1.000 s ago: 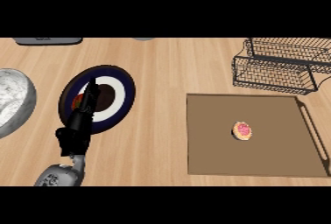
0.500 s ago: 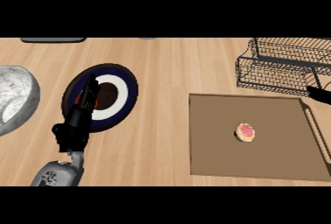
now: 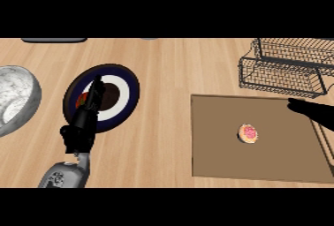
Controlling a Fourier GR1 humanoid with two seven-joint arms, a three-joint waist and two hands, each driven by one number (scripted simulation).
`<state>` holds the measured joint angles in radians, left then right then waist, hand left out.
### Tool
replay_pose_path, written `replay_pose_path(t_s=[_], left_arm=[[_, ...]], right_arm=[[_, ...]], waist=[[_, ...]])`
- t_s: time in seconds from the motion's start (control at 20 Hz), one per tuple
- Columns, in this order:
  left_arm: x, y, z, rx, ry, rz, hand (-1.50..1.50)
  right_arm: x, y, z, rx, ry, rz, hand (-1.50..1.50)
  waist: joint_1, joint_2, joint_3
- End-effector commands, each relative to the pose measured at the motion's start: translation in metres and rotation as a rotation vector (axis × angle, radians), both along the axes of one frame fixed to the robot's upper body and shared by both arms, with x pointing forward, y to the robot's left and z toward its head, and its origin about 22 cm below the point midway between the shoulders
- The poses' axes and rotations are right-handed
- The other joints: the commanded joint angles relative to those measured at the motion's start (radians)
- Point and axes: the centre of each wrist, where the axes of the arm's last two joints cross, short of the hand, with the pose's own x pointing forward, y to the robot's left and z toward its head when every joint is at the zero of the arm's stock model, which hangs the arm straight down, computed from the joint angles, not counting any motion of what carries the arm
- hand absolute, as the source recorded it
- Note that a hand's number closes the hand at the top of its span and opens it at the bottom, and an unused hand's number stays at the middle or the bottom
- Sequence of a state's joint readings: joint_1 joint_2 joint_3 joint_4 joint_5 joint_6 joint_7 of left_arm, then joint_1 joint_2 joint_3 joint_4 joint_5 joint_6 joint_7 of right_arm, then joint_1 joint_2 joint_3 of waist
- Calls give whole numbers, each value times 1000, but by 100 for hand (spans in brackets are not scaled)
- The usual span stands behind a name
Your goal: Pick the cupcake from the tray and place it in the tiered basket
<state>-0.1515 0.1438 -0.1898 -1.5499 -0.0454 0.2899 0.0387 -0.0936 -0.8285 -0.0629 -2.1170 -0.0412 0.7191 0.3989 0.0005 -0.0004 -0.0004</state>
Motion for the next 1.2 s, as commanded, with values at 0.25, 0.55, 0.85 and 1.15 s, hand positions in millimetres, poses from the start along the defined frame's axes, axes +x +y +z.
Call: replay_pose_path(t_s=[0.25, 0.55, 0.85, 1.15], left_arm=[[0, -4, -2, 5, -4, 9, 0], [0, 6, 3, 2, 3, 5, 0], [-3, 19, -14, -10, -4, 13, 0], [0, -1, -8, 8, 8, -16, 0]], right_arm=[[-14, -6, -23, -111, 50, -43, -150], [2, -6, -29, -191, 3, -40, -150], [-3, 6, -30, -216, -23, 40, -150], [6, 7, -48, -284, -110, 66, -150]], waist=[[-5, 0, 1], [1, 1, 1], [0, 0, 0], [-2, 0, 1]])
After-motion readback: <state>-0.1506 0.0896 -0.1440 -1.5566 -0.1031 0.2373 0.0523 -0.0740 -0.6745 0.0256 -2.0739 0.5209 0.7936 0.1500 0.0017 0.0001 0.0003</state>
